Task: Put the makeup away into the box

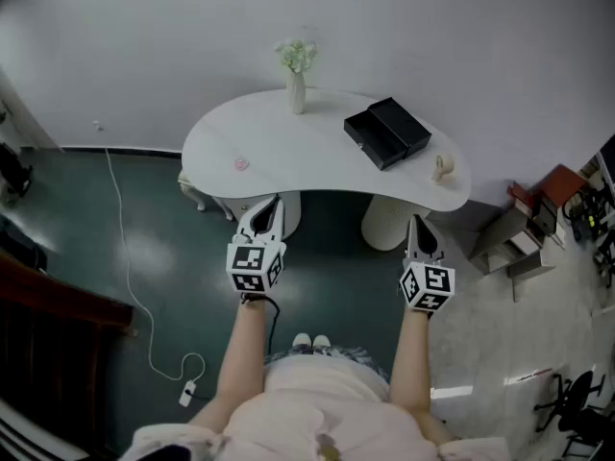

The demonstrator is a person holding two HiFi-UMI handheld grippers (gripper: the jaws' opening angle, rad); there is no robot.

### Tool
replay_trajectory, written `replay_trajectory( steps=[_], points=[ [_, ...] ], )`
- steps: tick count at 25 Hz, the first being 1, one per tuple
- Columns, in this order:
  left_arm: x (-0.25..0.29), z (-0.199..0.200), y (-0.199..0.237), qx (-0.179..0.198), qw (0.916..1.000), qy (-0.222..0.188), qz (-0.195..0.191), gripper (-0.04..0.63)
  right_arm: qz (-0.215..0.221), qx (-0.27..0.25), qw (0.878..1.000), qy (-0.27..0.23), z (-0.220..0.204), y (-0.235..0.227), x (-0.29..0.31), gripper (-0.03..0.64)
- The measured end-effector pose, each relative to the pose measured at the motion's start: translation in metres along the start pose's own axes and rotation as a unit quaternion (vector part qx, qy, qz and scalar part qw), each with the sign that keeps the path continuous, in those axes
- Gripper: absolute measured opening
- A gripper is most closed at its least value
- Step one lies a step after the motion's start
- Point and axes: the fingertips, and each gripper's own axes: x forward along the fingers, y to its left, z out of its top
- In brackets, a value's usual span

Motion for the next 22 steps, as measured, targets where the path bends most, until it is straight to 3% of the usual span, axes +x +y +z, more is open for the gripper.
replay_trajectory(
  steps=[22],
  points=[
    [-0.002,-0.016,-0.005,-0.006,0.9999,0.015,0.005,0.026,0.009,0.032,0.999,0.002,-0.012,-0.001,0.003,0.017]
  ],
)
